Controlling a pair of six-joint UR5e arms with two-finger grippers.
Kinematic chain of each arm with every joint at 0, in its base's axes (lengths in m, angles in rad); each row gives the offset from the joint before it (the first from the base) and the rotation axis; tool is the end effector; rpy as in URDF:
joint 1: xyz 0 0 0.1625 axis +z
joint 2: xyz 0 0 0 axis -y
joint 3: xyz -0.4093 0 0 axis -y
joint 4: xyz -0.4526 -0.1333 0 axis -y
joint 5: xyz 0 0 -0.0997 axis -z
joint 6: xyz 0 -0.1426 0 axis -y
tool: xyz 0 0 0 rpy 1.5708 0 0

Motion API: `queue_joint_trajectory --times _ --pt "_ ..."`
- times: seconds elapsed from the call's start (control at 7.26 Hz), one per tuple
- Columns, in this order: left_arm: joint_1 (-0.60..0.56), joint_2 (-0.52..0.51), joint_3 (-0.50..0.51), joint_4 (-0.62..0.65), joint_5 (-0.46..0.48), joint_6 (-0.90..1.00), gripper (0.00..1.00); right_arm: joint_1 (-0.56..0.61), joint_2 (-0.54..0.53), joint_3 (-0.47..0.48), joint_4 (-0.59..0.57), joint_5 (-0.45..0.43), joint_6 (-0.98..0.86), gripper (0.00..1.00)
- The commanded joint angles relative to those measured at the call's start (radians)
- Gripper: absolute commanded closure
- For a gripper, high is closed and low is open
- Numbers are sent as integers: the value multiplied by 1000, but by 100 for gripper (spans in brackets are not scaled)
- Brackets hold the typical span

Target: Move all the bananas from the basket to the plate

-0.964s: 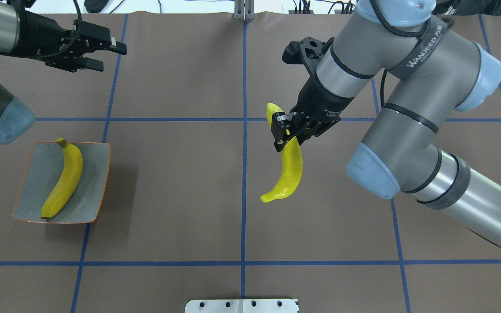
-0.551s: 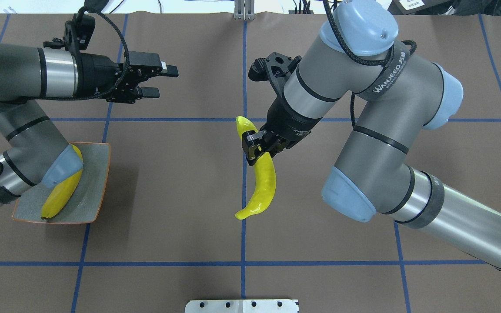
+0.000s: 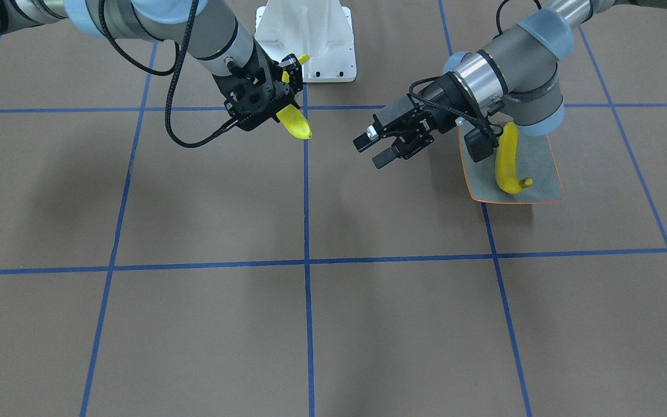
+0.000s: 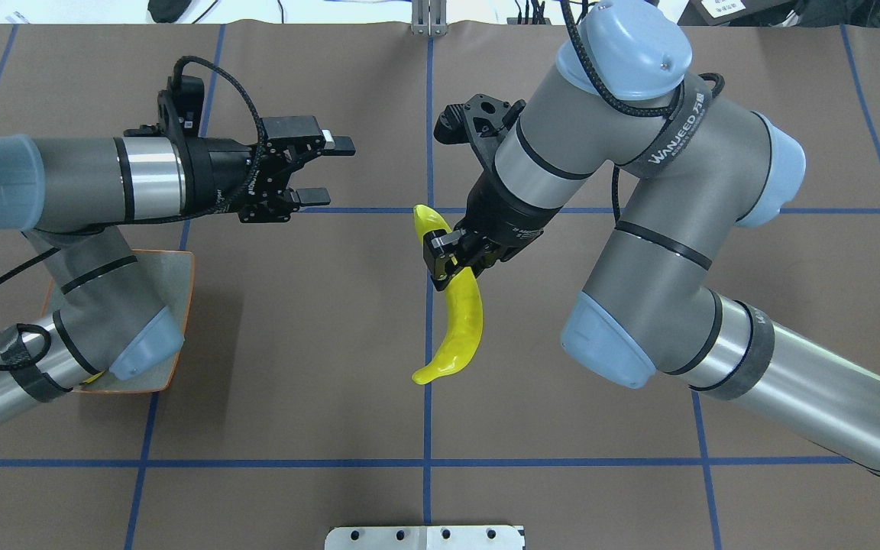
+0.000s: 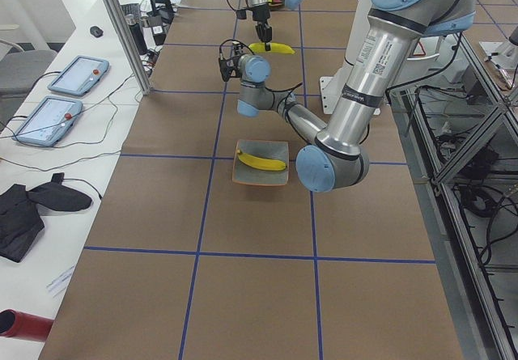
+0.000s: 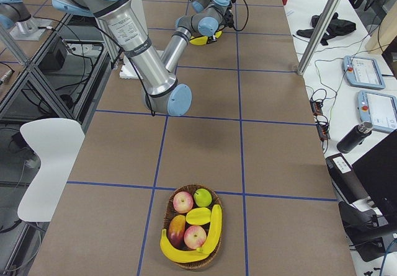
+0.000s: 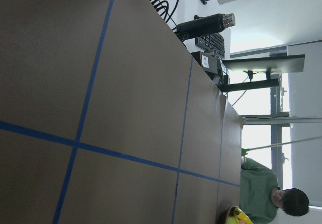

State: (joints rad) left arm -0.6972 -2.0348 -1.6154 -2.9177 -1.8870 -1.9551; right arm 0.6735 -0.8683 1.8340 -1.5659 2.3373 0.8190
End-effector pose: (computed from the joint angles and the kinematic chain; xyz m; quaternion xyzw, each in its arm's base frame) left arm 0.4646 -0.5052 0.1744 0.0299 0.7954 -0.1968 0.5725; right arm -0.4968 -0.4404 0.0784 0.0326 -0.5436 -0.2064 0.8129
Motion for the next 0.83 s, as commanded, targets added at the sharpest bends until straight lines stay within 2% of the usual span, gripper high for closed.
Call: queue_joint_trajectory --times 0.0,0.69 --pt "77 -34 -1 -3 80 -36 1 0 2 -1 1 1 3 100" --pt "171 -73 9 8 167 -33 2 1 0 -1 1 4 3 100"
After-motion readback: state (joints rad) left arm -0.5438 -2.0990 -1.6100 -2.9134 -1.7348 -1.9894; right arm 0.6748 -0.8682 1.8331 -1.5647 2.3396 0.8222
